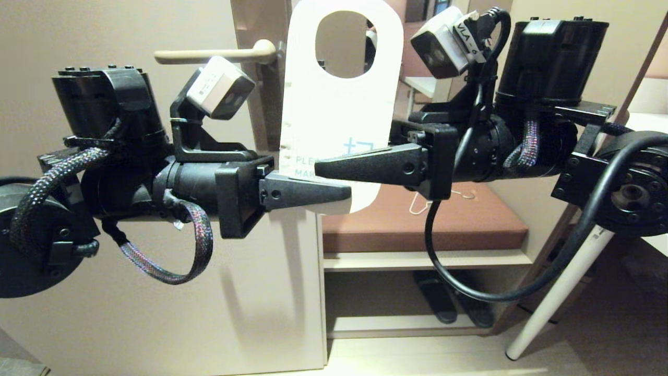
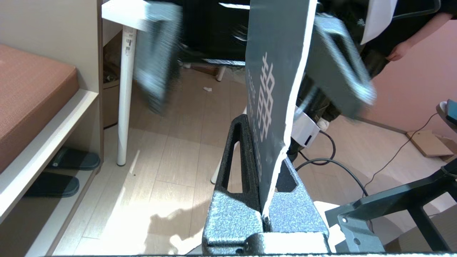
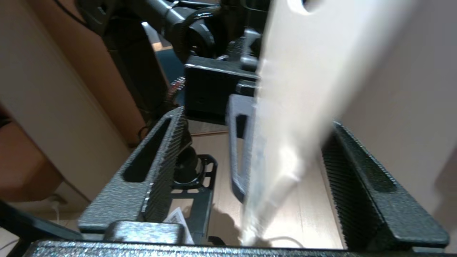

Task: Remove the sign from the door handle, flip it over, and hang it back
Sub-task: Hand it to the other hand, then hang the sign back with the other side facing out

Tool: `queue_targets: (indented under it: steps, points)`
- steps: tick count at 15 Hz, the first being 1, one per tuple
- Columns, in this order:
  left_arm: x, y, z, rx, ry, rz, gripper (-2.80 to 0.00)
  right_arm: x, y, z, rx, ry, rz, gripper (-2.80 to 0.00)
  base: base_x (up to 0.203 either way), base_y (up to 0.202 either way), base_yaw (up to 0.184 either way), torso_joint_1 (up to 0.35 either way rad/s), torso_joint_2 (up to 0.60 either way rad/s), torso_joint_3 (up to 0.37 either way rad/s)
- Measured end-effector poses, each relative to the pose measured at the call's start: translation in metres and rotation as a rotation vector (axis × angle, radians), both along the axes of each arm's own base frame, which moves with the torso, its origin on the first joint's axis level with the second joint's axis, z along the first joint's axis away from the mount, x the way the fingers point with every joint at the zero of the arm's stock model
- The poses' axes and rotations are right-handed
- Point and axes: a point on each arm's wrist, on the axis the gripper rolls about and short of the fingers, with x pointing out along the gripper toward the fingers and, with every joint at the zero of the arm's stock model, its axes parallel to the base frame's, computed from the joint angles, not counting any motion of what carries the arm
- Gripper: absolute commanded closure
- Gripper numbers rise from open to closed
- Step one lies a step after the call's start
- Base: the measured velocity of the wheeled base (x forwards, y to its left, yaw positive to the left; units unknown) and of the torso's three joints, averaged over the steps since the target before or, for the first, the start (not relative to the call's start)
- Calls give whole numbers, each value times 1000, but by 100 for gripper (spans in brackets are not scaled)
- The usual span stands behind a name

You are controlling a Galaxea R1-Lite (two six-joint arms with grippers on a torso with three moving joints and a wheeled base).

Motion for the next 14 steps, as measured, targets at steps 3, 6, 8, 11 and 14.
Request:
queue_targets:
  steps: [3, 6, 8, 11, 14]
  points:
    - [-1, 2, 2, -3, -4, 2, 0, 7, -15, 2, 3, -3, -49, -280, 0, 0, 0, 0, 0, 0]
    - [-3, 3, 3, -5, -6, 3, 0, 8, -30, 5, 5, -6, -87, -280, 0, 0, 0, 0, 0, 0]
    - [-5, 5, 3, -5, -7, 6, 0, 4, -38, 9, 11, -14, -102, -280, 0, 0, 0, 0, 0, 0]
    - [-8, 10, 1, 0, 1, 18, 0, -4, -53, 17, 23, -32, -130, -280, 0, 0, 0, 0, 0, 0]
    - [-14, 17, -1, 2, 5, 31, 0, -15, -72, 25, 33, -50, -170, -280, 0, 0, 0, 0, 0, 0]
